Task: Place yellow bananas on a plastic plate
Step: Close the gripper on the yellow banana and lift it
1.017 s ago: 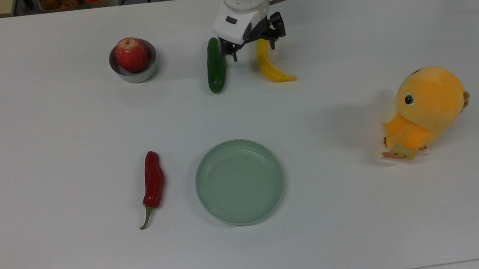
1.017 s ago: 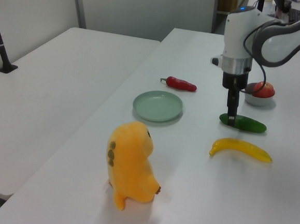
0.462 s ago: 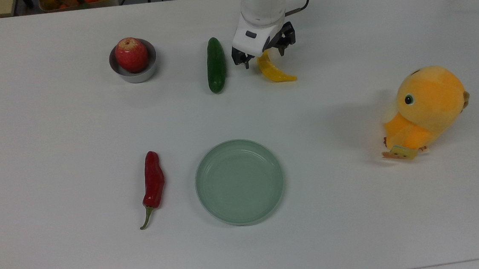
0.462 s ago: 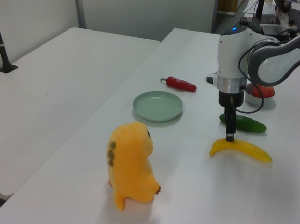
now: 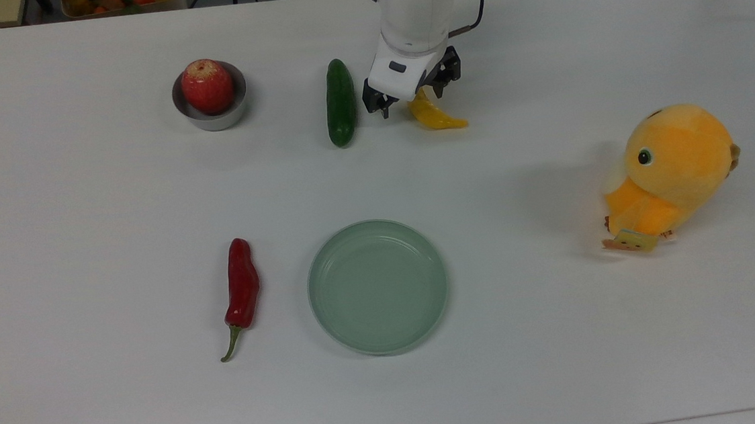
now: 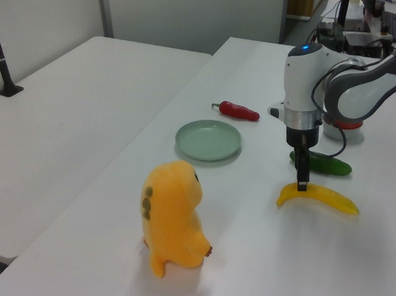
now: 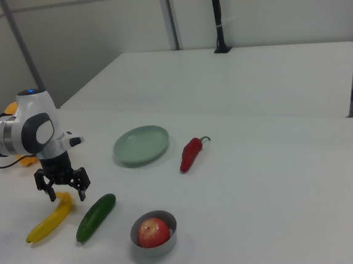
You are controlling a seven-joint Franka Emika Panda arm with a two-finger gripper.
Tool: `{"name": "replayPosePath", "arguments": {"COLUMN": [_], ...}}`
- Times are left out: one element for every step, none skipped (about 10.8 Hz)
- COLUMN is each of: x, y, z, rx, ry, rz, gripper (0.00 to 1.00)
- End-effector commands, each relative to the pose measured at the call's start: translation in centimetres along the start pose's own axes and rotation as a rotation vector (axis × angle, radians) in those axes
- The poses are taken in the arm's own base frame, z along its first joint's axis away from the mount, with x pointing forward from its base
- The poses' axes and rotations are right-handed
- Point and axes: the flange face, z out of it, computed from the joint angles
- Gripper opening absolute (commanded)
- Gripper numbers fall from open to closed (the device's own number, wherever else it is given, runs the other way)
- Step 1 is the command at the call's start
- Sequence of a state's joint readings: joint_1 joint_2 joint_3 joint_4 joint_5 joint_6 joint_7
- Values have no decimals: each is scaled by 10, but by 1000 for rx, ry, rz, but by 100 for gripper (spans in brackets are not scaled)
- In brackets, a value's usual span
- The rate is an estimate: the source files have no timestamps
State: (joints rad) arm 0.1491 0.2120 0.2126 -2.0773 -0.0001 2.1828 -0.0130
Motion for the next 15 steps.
{"name": "replayPosePath", "arguments": {"x": [8,8,9,8,7,7,7,6,6,6,6,6,6,6,6], "y": [-12,-13,-15,-14,-14,-14,-14,-14,-14,-14,-14,-14,-14,-14,-14], "z": [0,1,4,7,9,10,10,10,11,11,11,11,11,9,9], "rx": [-31,-34,-40,-62,-84,-85,-85,-85,-85,-85,-85,-85,-85,-86,-86], "ry": [20,20,14,8,2,-1,-2,-5,-9,-9,-9,-9,-9,-7,-7], "rz": [-27,-32,-41,-67,-80,-81,-81,-84,-85,-85,-84,-84,-84,-82,-79], "gripper": [100,95,88,80,79,77,72,66,57,50,46,40,35,27,24]}}
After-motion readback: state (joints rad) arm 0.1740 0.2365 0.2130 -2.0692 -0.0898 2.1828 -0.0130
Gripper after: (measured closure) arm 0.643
